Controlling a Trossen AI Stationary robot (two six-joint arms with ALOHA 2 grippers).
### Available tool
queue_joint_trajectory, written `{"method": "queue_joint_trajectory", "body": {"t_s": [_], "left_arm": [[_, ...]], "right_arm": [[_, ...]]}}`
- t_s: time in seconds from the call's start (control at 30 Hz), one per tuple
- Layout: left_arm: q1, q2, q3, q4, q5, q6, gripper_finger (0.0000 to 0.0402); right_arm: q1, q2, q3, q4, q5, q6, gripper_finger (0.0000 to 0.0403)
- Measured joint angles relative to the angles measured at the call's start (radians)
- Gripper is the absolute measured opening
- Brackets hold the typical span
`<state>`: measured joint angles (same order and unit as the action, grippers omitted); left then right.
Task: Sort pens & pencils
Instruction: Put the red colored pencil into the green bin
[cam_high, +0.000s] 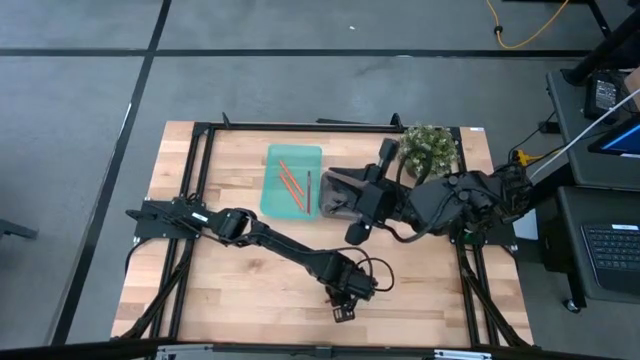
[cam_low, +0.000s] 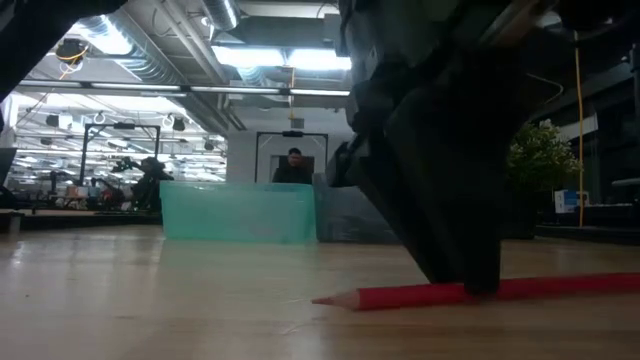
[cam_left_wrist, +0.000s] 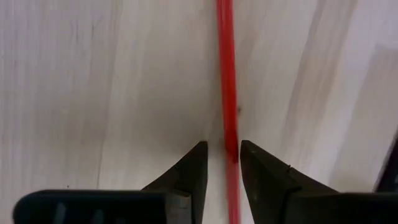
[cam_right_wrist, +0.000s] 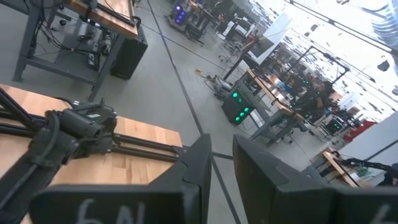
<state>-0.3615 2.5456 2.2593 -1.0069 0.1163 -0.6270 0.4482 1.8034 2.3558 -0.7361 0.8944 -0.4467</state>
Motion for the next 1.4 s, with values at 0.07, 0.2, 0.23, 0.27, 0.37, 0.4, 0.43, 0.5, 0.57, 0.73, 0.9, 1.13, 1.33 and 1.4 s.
{"method": "queue_joint_trajectory", "body": {"t_s": [0.07,0.2,0.23,0.27,0.37,0.4,0.43,0.5,0.57,0.73,0.9,1.13,1.33,1.4], "left_arm": [[0.000,0.000,0.000,0.001,-0.001,0.000,0.0090],[-0.003,0.007,0.002,-0.004,-0.008,-0.001,0.0090],[-0.003,0.009,0.002,-0.008,-0.008,-0.005,0.0090],[-0.003,0.009,0.002,-0.013,-0.008,-0.011,0.0090],[-0.003,0.021,0.003,-0.019,0.001,-0.016,0.0089],[-0.003,0.022,0.003,-0.021,0.001,-0.016,0.0087],[-0.002,0.023,0.003,-0.023,0.001,-0.015,0.0084],[0.002,0.023,0.002,-0.025,0.006,-0.010,0.0075],[0.007,0.023,0.002,-0.030,0.011,-0.008,0.0063],[0.013,0.023,0.002,-0.050,-0.013,-0.003,0.0024],[0.015,0.023,0.001,-0.077,-0.017,0.001,0.0009],[0.018,0.020,0.000,-0.157,-0.138,-0.002,0.0005],[0.029,0.020,0.000,-0.250,-0.241,-0.027,0.0006],[0.030,0.020,0.000,-0.277,-0.265,-0.039,0.0006]], "right_arm": [[0.003,0.000,0.000,0.000,0.001,0.000,0.0069],[0.002,0.000,0.000,0.000,0.001,-0.001,0.0069],[0.002,0.000,0.000,0.000,0.001,-0.001,0.0069],[0.002,0.000,0.000,0.000,0.001,-0.001,0.0069],[0.002,0.000,0.000,0.001,0.001,-0.001,0.0069],[0.002,0.000,0.000,0.001,0.001,-0.001,0.0069],[0.002,0.000,0.000,0.002,0.001,-0.002,0.0069],[0.002,0.000,0.000,0.007,0.001,-0.002,0.0069],[0.002,0.000,0.000,0.007,0.001,-0.002,0.0069],[0.002,0.000,0.000,0.007,0.001,-0.002,0.0069],[0.002,0.000,0.000,0.006,0.001,-0.002,0.0069],[0.002,0.000,0.000,0.006,0.001,-0.002,0.0069],[0.002,0.000,0.000,0.006,0.001,-0.002,0.0069],[0.002,0.000,0.000,0.006,0.001,-0.002,0.0069]]}}
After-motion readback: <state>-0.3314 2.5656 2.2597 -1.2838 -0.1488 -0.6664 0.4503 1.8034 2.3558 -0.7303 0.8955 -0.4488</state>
